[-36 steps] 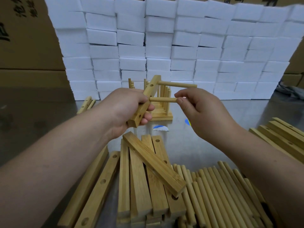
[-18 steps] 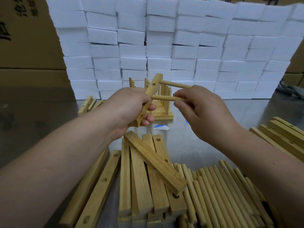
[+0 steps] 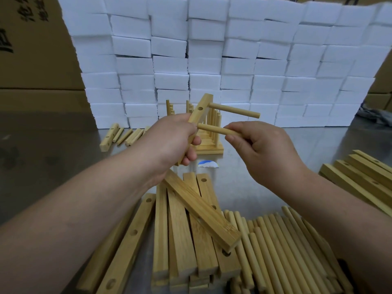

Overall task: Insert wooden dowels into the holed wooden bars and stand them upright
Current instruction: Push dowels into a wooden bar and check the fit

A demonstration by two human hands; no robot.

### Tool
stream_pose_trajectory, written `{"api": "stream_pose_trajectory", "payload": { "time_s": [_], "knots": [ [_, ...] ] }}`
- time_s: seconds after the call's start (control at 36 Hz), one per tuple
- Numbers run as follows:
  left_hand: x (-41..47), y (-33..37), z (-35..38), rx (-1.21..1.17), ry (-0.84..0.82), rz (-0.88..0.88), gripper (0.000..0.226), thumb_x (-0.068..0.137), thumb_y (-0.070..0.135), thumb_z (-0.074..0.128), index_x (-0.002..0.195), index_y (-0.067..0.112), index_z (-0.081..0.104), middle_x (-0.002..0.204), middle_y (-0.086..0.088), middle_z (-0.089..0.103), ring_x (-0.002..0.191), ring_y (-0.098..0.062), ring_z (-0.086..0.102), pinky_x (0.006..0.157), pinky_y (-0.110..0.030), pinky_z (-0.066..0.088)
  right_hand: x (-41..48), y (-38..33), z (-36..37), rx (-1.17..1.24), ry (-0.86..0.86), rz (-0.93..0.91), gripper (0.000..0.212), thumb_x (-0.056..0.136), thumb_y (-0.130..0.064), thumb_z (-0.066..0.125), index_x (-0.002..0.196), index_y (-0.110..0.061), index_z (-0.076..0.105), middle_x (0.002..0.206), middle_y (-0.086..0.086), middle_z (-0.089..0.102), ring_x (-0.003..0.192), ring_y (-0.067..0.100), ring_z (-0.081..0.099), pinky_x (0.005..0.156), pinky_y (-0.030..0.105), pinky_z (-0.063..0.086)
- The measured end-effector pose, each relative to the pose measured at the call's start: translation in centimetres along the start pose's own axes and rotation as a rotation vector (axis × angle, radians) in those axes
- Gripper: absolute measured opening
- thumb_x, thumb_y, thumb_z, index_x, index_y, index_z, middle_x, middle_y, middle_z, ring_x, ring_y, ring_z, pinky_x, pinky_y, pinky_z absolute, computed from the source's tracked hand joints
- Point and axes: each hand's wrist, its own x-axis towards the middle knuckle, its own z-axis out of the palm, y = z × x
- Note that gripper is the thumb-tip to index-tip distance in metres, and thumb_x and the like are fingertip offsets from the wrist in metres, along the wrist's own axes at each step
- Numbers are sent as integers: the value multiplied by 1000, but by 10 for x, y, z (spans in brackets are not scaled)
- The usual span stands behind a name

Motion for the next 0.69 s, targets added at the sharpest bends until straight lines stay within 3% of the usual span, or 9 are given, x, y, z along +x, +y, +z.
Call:
{"api": "stream_pose_trajectory", "payload": {
  "time_s": [0.22, 0.31, 0.39, 0.69],
  "knots": [
    [0, -5, 1, 46, -6, 15, 27, 96, 11, 35, 93, 23, 59, 73, -3, 53, 42, -8, 46, 41, -20, 38, -2, 4, 2, 145, -36, 104, 19, 91, -28, 53, 100, -23, 69, 47, -15, 46, 57, -4, 49, 50, 9, 33],
    [-1, -5, 1, 48, -11, 15, 27, 96, 11, 35, 91, 22, 59, 73, -3, 52, 42, -8, 44, 40, -20, 36, -1, 3, 1, 217, -57, 131, 12, 90, -29, 54, 84, -33, 64, 44, -11, 46, 50, -1, 48, 48, 9, 34],
    [-1, -5, 1, 41, -10, 20, 27, 96, 12, 36, 93, 25, 60, 73, -2, 52, 42, -7, 45, 40, -19, 36, 1, 2, 0, 295, -73, 179, 23, 89, -31, 54, 69, -42, 55, 46, -15, 49, 46, 0, 46, 45, 9, 34],
    [-2, 2, 0, -19, 11, 27, 25, 98, 17, 39, 103, 28, 61, 80, 0, 58, 46, -8, 50, 42, -20, 37, 4, -2, -3, 436, -32, 261, 22, 90, -30, 56, 69, -35, 61, 39, -15, 41, 38, 1, 39, 37, 8, 28]
  ]
}}
